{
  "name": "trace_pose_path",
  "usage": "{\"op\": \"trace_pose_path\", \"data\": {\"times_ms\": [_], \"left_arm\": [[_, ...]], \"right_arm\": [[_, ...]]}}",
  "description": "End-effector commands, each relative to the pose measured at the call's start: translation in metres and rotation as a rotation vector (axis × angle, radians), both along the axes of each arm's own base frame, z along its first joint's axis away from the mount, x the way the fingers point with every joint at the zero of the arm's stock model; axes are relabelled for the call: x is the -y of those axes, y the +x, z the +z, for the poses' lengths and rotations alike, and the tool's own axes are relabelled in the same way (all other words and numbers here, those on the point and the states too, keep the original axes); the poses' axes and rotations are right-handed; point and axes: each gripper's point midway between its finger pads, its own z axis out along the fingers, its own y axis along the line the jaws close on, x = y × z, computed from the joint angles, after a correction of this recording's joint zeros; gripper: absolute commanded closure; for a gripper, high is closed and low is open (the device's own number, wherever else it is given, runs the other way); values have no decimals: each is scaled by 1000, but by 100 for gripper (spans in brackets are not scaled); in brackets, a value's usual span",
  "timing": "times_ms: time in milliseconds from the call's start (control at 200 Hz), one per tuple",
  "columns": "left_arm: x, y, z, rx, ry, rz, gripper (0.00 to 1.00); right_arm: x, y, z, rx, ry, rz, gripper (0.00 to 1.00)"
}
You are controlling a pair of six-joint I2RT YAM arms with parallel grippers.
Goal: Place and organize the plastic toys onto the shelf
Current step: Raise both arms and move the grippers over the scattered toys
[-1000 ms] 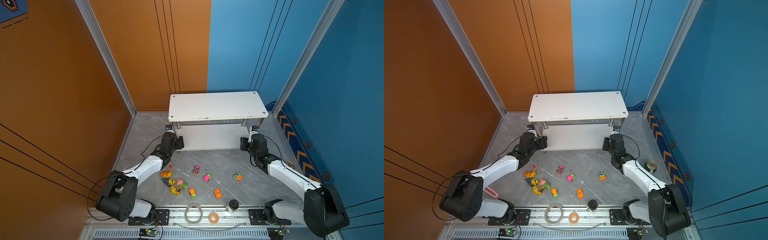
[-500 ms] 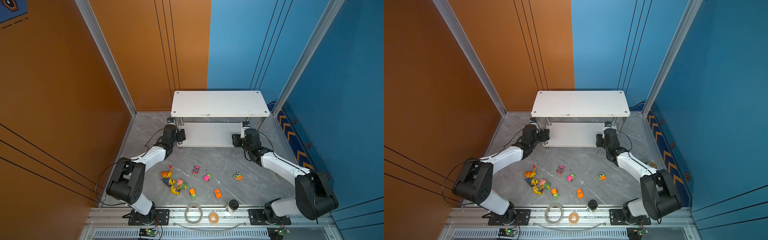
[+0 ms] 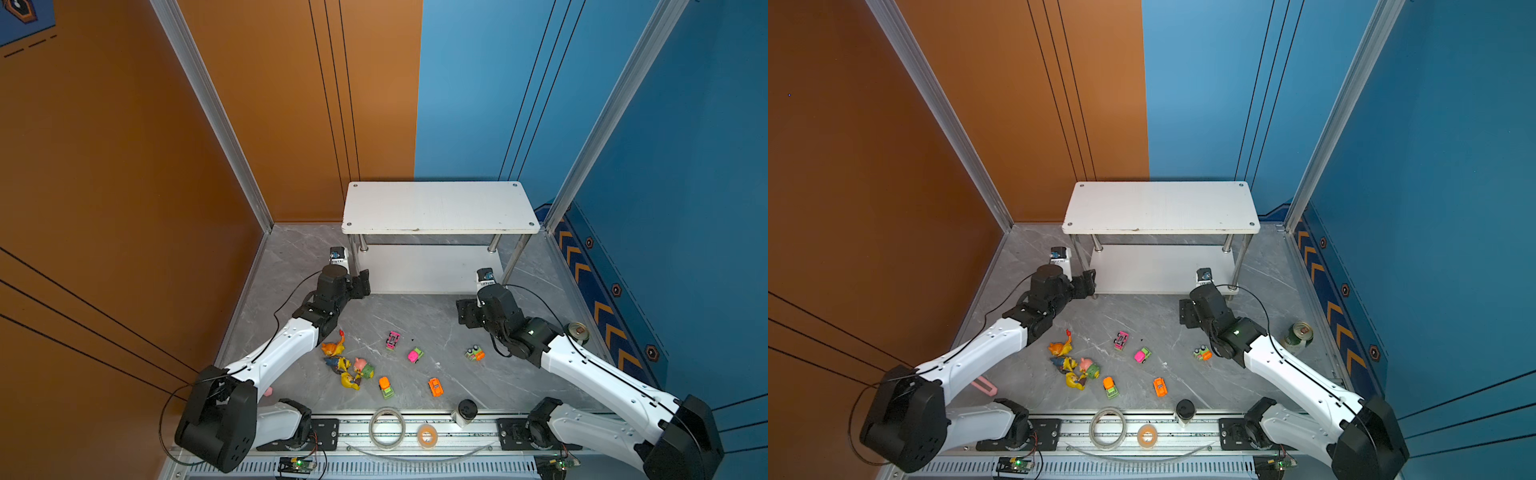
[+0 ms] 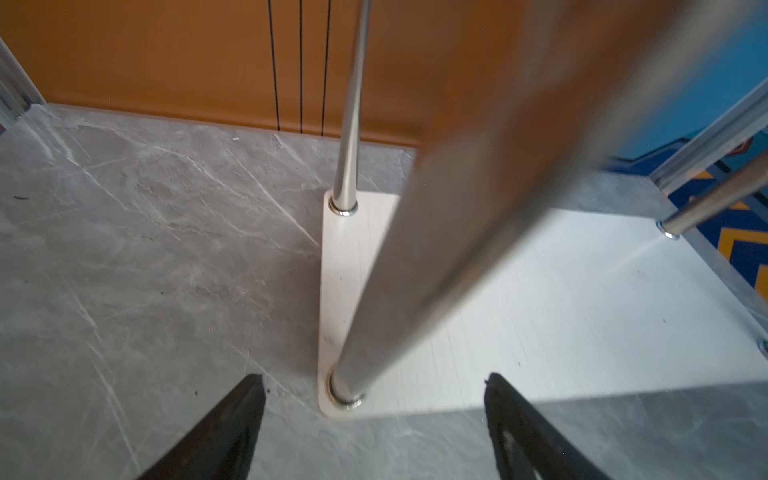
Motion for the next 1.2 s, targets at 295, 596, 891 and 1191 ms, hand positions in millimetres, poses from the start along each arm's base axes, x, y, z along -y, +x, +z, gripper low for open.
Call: {"op": "trace_pose_path", "data": {"times_ms": [295, 596, 891, 1191], "left_arm": [[2, -56, -28, -88, 69, -59, 17], [16, -58, -37, -119, 82, -97, 20], [42, -64, -51, -177, 118, -190, 36], [56, -89, -67, -246, 156, -255, 41]], "right_arm": [[15, -74, -84, -337, -105, -38, 23], [13, -75, -106, -438, -106, -35, 56], [-42, -55, -82, -387, -139, 165, 53], [-105, -47, -87, -406, -110, 329, 58]]}}
